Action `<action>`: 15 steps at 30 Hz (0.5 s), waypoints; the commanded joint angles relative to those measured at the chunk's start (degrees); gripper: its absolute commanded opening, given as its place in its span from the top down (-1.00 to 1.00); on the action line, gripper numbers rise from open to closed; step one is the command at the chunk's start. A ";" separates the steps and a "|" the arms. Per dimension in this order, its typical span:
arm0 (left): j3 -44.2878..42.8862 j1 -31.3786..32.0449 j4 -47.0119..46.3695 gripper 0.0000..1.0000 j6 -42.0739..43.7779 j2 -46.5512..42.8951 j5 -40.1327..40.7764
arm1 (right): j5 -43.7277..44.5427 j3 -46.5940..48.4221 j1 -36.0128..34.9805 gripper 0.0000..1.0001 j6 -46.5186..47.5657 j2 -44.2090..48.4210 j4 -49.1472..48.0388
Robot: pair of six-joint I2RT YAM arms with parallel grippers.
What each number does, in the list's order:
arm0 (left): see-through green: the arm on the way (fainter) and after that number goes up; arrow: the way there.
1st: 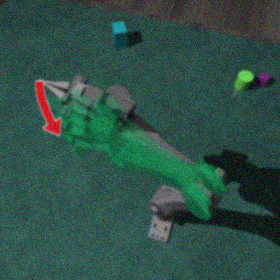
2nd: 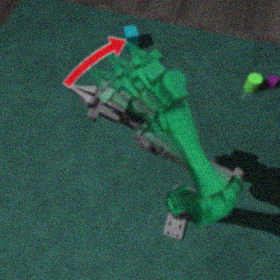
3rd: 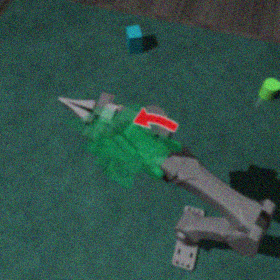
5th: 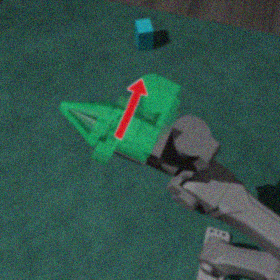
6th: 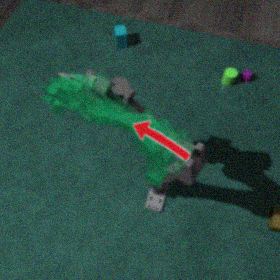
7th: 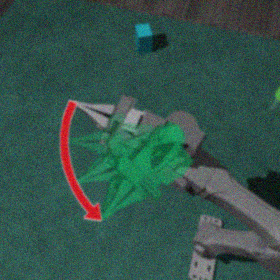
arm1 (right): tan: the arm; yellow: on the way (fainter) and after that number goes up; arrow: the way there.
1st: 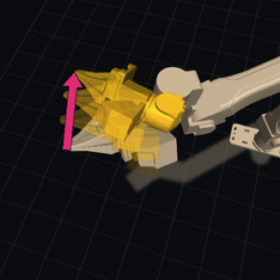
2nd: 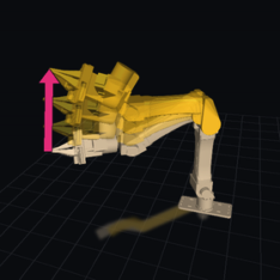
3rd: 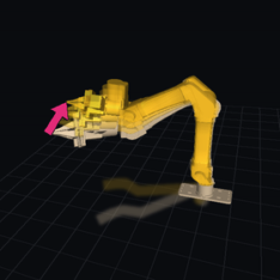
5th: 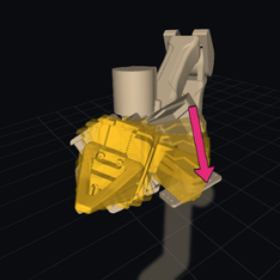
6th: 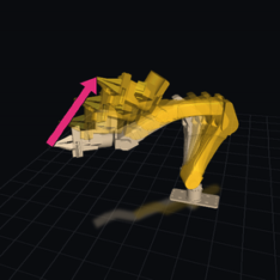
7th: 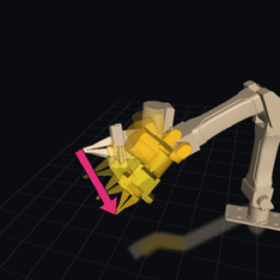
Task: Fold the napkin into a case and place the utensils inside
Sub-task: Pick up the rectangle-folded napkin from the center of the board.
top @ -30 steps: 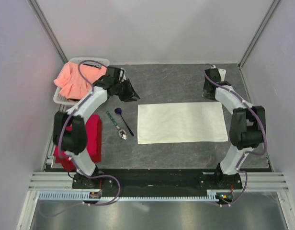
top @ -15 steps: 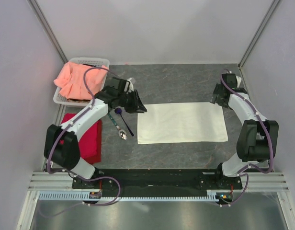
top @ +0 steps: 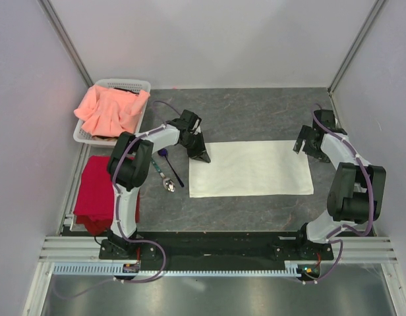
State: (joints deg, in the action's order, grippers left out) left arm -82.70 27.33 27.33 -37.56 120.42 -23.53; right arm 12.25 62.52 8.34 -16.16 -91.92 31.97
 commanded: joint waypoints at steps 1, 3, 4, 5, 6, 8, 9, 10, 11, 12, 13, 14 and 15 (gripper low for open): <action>-6.59 -3.16 2.62 0.76 0.03 4.20 0.51 | -3.37 1.10 0.36 -0.87 0.96 -2.03 -2.52; -8.35 -5.00 3.17 0.78 0.64 5.70 0.50 | -3.90 1.20 0.36 -0.80 1.13 -2.82 -2.78; -9.05 -5.70 3.78 0.77 1.17 6.05 0.50 | -3.90 1.02 0.36 -0.77 1.22 -3.17 -3.05; -10.37 -6.23 4.83 0.76 1.87 7.88 0.68 | -3.81 0.85 0.36 -0.69 1.31 -3.27 -3.75; -14.03 -7.28 6.58 0.77 3.44 8.94 1.11 | -3.81 0.85 0.36 -0.65 1.40 -3.53 -3.93; -17.40 -8.17 10.26 0.79 4.86 11.14 1.20 | -4.43 1.20 0.36 -0.48 1.57 -4.58 -4.37; -19.50 -8.69 10.81 0.80 5.91 12.11 1.38 | -4.78 1.29 0.36 -0.41 1.75 -4.85 -4.54; -20.13 -8.87 11.16 0.80 6.27 12.29 1.47 | -5.22 1.20 0.36 -0.31 1.75 -5.46 -4.89; -20.57 -8.96 11.34 0.80 6.53 12.38 1.38 | -6.70 1.02 0.36 -0.17 1.92 -5.64 -5.77; -21.10 -8.96 11.43 0.80 6.97 12.21 1.55 | -7.15 0.85 0.36 -0.13 2.10 -5.90 -6.04; -21.28 -8.88 11.60 0.80 7.06 12.12 1.73 | -7.33 0.67 0.28 -0.10 2.19 -6.51 -5.95; -21.37 -8.88 11.60 0.80 6.98 11.86 1.82 | -7.68 0.58 0.27 -0.07 2.19 -6.78 -5.95; -21.63 -8.96 11.60 0.80 7.15 11.85 1.65 | -7.77 0.32 0.27 -0.06 2.10 -6.96 -5.95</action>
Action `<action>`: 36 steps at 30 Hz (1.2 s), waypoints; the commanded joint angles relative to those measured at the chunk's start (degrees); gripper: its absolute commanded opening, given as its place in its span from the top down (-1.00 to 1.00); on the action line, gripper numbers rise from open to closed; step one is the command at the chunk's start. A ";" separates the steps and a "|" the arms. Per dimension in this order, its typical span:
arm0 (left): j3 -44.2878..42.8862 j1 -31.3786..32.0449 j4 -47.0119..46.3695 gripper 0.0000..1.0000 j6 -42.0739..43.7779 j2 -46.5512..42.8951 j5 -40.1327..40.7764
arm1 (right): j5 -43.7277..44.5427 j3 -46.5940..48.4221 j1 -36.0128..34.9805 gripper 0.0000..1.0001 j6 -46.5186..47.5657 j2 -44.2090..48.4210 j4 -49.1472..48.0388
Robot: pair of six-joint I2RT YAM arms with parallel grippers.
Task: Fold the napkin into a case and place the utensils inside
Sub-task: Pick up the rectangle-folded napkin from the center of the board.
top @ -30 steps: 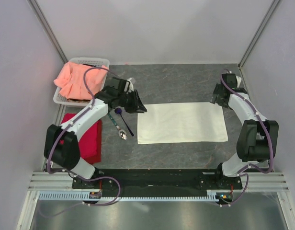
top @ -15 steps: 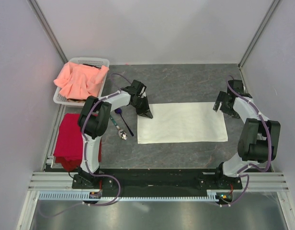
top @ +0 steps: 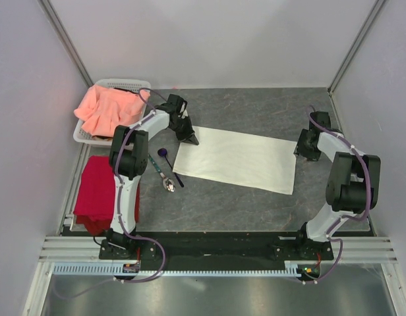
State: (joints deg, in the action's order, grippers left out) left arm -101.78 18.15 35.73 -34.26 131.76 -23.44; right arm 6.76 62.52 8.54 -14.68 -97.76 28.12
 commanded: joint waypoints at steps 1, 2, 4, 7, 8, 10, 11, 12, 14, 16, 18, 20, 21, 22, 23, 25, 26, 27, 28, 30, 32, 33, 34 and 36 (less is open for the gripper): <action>-2.64 0.22 3.21 0.80 3.85 0.25 1.38 | -2.28 -0.46 -0.01 -0.05 0.44 -1.12 -2.10; -2.81 0.22 3.30 0.80 3.85 0.16 1.29 | -2.28 -0.99 -0.10 -0.04 0.53 -0.86 -2.36; -2.73 0.30 3.21 0.80 3.85 -0.28 0.77 | -2.28 -2.48 -0.45 0.02 0.18 0.10 -2.89; -2.81 0.31 3.21 0.80 3.76 -0.37 0.15 | -2.63 -3.98 -1.06 0.11 -0.52 0.81 -3.42; -2.73 0.30 3.21 0.80 3.76 -0.54 0.15 | -2.63 -4.42 -1.33 0.14 -0.62 1.07 -3.68; -2.46 0.39 3.21 0.80 3.85 -0.81 0.41 | -2.55 -5.56 -2.03 0.19 -0.79 1.25 -4.12; -2.46 0.31 3.21 0.80 3.85 -0.89 0.50 | -2.55 -5.92 -2.38 0.21 -1.05 1.34 -4.47; -2.37 0.30 3.30 0.80 3.85 -0.90 0.42 | -2.55 -6.09 -2.64 0.23 -1.14 1.25 -4.56; -2.20 0.39 3.21 0.80 3.85 -0.98 0.33 | -1.49 -7.06 -3.44 0.24 -1.49 2.04 -5.17; -1.94 0.48 3.21 0.80 3.94 -1.16 0.33 | -1.66 -8.11 -3.61 0.23 -1.58 3.27 -5.88; -1.76 0.48 3.12 0.80 3.94 -1.33 0.59 | -1.14 -8.03 -3.61 0.21 -1.67 4.06 -5.27; -1.67 0.57 3.04 0.80 3.94 -1.60 0.76 | 0.34 -8.38 -3.70 0.21 -1.84 5.38 -4.66; -1.58 0.48 3.03 0.80 3.94 -1.60 0.94 | 1.14 -8.47 -3.61 0.19 -2.02 6.69 -4.22; -1.50 0.57 3.03 0.80 3.94 -1.60 0.85 | 2.19 -8.03 -3.61 0.17 -2.02 7.22 -3.17; -1.41 0.57 2.95 0.80 4.03 -1.60 0.85 | 3.77 -7.77 -3.70 0.17 -2.11 7.84 -2.55; -1.23 0.57 2.95 0.80 3.94 -1.60 0.85 | 5.01 -6.72 -3.61 0.16 -2.02 9.07 -0.71; -0.97 0.66 3.03 0.80 4.03 -1.60 0.85 | 4.14 -6.54 -3.61 0.15 -1.94 9.42 -0.44; -0.88 0.74 2.86 0.80 4.03 -1.77 0.94 | 3.09 -6.62 -3.61 0.15 -1.67 10.30 -0.52; -0.79 0.74 2.86 0.80 3.94 -1.86 1.12 | 1.51 -6.88 -3.61 0.15 -1.67 10.56 -0.61; -0.62 0.74 2.68 0.80 3.85 -1.86 1.20 | -2.87 -7.93 -3.61 0.14 -1.84 10.57 -1.13; -0.53 0.83 2.60 0.80 3.85 -1.95 1.21 | -4.38 -8.73 -3.70 0.15 -1.94 9.96 -2.10; -0.44 0.92 2.68 0.80 3.85 -2.04 1.21 | -5.35 -9.34 -3.70 0.15 -2.02 8.91 -2.54; -0.44 0.92 2.60 0.80 3.85 -2.12 1.21 | -5.53 -9.43 -3.70 0.15 -1.94 8.46 -2.63; -0.09 0.83 2.60 0.80 4.03 -2.30 1.38 | -5.62 -9.61 -3.70 0.15 -1.94 7.06 -2.89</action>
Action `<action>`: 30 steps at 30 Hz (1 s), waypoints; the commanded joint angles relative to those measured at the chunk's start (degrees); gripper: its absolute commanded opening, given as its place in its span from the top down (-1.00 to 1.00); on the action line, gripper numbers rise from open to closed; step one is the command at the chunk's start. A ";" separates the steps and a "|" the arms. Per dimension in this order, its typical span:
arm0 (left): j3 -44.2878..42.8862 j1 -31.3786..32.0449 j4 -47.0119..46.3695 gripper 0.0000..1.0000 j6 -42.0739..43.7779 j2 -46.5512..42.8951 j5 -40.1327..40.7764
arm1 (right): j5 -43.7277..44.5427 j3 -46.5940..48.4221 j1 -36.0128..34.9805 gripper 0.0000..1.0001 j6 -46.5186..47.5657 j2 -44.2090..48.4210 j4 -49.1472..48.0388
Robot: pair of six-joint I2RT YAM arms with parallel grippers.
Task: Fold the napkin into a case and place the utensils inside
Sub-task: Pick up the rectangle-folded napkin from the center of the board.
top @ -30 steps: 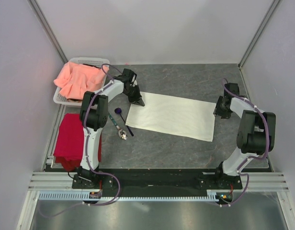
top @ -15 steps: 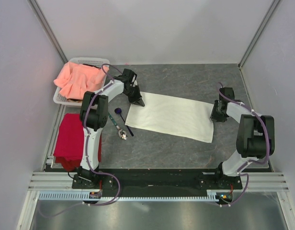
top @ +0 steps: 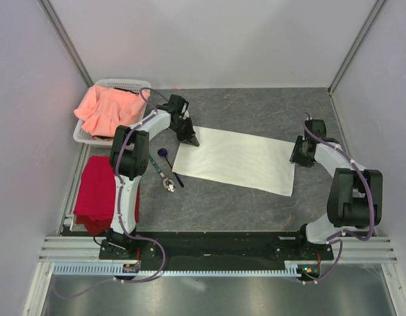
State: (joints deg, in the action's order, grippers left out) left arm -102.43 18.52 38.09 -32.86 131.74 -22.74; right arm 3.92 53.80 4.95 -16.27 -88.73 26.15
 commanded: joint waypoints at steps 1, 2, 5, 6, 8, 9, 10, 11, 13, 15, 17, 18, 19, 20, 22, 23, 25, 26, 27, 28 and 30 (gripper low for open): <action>0.57 0.46 0.23 0.80 2.63 -2.28 0.77 | -2.26 -1.15 -0.20 0.15 -0.51 -2.32 -1.10; 0.57 0.46 0.23 0.80 2.80 -2.28 0.77 | -1.99 -1.15 -0.12 0.14 -0.51 -2.85 -1.19; 0.57 0.46 0.24 0.80 2.80 -2.19 0.77 | -1.55 -1.33 -0.12 0.13 -0.43 -4.34 -1.63; 0.57 0.55 0.32 0.80 2.80 -2.28 0.68 | -1.29 -1.50 -0.20 0.13 -0.43 -4.96 -1.72; 0.66 0.46 0.23 0.80 2.80 -2.28 0.51 | -0.50 -1.68 -0.29 0.12 -0.60 -5.66 -1.98; 0.57 0.55 0.23 0.80 2.80 -2.19 0.42 | -0.15 -2.03 -0.47 0.13 -0.95 -6.36 -2.07; 0.57 0.55 0.15 0.80 2.72 -2.19 0.42 | 0.20 -2.03 -0.56 0.13 -1.04 -6.72 -1.98; 0.65 0.55 0.15 0.80 2.72 -2.19 0.42 | 1.25 -2.12 -0.73 0.13 -1.22 -7.07 -1.98; 0.66 0.46 0.23 0.80 2.72 -2.10 0.24 | 3.27 -2.21 -1.61 0.13 -1.92 -7.86 -1.55; 0.74 0.46 0.23 0.80 2.63 -2.28 0.24 | 3.99 -2.82 -1.70 0.14 -2.36 -8.65 -1.72; 1.09 0.55 0.15 0.80 2.63 -2.45 0.42 | 4.16 -3.44 -1.70 0.22 -2.97 -9.44 -3.03; 1.09 0.46 0.15 0.80 2.71 -2.54 0.33 | 2.68 -4.48 -1.70 0.30 -2.89 -9.45 -3.91; 1.18 0.55 0.15 0.80 2.89 -2.63 0.33 | 1.10 -5.02 -1.61 0.57 -2.71 -9.62 -6.00; 1.53 0.46 0.15 0.80 2.89 -2.81 0.42 | -0.91 -5.46 -1.35 0.64 -2.45 -10.06 -6.81; 1.80 0.37 0.15 0.80 3.07 -2.90 0.86 | -5.75 -5.90 -0.73 0.72 -2.01 -10.93 -8.22; 2.15 0.37 0.06 0.80 3.15 -3.16 0.86 | -6.73 -5.90 -0.73 0.72 -1.66 -11.37 -8.40; 2.76 0.37 0.15 0.80 3.24 -3.33 1.12 | -8.14 -6.16 -0.21 0.73 -1.48 -11.29 -9.18; 3.03 0.37 0.15 0.79 3.33 -3.60 1.30 | -8.32 -6.34 -0.03 0.74 -1.22 -10.68 -9.54; 3.12 0.37 0.15 0.80 3.33 -3.77 1.30 | -8.23 -6.51 0.06 0.75 -1.04 -10.33 -9.63; 3.64 0.37 0.15 0.79 3.59 -4.30 1.30 | -7.53 -6.60 0.06 0.82 -0.87 -9.80 -9.54; 4.17 0.72 0.06 0.79 3.42 -6.48 1.65 | -6.56 -6.87 0.06 1.00 -0.34 -7.43 -9.37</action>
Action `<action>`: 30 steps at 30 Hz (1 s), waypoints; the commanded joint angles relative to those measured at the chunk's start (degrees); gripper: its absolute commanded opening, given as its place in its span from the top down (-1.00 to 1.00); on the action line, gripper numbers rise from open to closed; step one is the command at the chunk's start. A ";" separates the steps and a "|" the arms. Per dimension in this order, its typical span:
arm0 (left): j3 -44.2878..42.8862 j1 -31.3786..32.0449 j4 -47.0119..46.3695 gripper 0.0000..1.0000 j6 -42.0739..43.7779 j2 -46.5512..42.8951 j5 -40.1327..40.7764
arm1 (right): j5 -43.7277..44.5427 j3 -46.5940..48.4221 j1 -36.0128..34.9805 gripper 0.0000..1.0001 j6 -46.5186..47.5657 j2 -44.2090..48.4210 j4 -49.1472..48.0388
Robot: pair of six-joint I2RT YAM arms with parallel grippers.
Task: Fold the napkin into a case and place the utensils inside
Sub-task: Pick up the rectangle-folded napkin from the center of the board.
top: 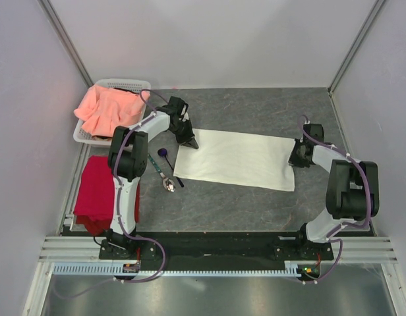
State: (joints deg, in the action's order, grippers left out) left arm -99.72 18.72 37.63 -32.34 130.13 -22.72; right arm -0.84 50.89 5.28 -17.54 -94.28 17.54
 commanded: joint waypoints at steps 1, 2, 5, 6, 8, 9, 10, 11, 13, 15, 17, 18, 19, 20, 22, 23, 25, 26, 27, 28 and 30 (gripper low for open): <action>1.63 0.70 0.52 0.80 2.89 -5.66 1.80 | -1.01 -4.13 -0.27 1.00 0.93 -0.92 -0.41; 1.64 1.31 0.52 0.79 2.89 -6.54 1.80 | -0.48 -4.22 -0.27 1.00 0.84 1.27 -0.14; 2.25 2.72 0.00 0.79 2.19 -9.62 0.76 | 2.75 -3.96 -0.27 1.00 0.58 5.84 1.88; 2.69 2.90 -0.44 0.78 1.76 -10.15 -0.12 | 3.73 -3.70 -0.27 1.00 0.23 7.08 2.58; 4.44 3.60 -1.24 0.79 0.09 -11.47 -1.70 | 6.89 -3.26 -0.27 1.00 0.05 10.32 4.43; 5.06 3.86 -2.55 0.79 -0.35 -11.82 -1.63 | 7.95 -2.82 -0.27 1.00 0.05 11.30 5.74; 6.02 4.30 -3.08 0.78 -1.05 -12.35 -1.63 | 8.74 -2.47 -0.27 1.00 -0.04 12.18 6.36; 6.38 4.92 -3.52 0.78 -1.41 -12.35 -1.54 | 9.45 -1.86 -0.27 1.00 -0.04 13.58 6.89; 6.56 5.71 -4.40 0.78 -2.46 -12.09 -2.24 | 10.86 -1.24 -0.18 1.00 0.05 14.64 8.29; 6.30 7.11 -5.10 0.78 -3.25 -10.77 -3.29 | 12.35 -0.27 -0.27 1.00 0.05 15.62 9.87; 5.86 8.87 -5.72 0.78 -4.57 -9.55 -4.17 | 13.23 0.43 -0.18 1.00 0.40 16.32 10.49; 5.68 9.49 -6.16 0.79 -5.71 -9.02 -4.61 | 14.19 0.70 -0.18 1.00 0.66 16.49 11.37; 4.98 10.19 -6.68 0.78 -6.24 -8.40 -4.96 | 14.55 0.78 -0.18 1.00 0.93 16.76 11.38; 4.63 11.50 -7.04 0.78 -6.86 -7.35 -5.31 | 14.90 0.96 -0.18 1.00 1.45 17.20 11.55; 2.97 12.91 -7.57 0.78 -8.44 -6.21 -5.84 | 14.56 1.31 -0.18 1.00 1.89 17.64 11.90; 2.26 14.31 -7.74 0.78 -8.88 -5.68 -6.11 | 13.68 1.66 -0.18 1.00 2.24 17.90 11.90; 0.77 16.42 -8.35 0.78 -10.28 -4.18 -6.11 | 10.71 2.01 -0.44 1.00 3.03 18.51 11.47; 0.32 16.96 -8.71 0.78 -10.72 -3.57 -6.11 | 10.25 2.28 -1.14 1.00 3.21 18.69 11.20; -0.03 17.49 -8.97 0.78 -11.60 -2.61 -6.11 | 9.90 2.45 -1.58 1.00 3.48 18.78 11.03; -0.64 18.45 -9.15 0.78 -12.13 -2.16 -6.11 | 9.89 2.72 -2.20 1.00 3.74 18.61 11.02; -1.09 19.33 -9.94 0.78 -13.36 -1.11 -6.46 | 9.55 3.86 -3.25 1.00 3.92 18.61 11.28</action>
State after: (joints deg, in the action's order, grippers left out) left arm -97.47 36.25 30.76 -40.91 127.50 -27.22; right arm 10.13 50.96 3.90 -15.25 -77.28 28.84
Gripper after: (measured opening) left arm 0.109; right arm 0.010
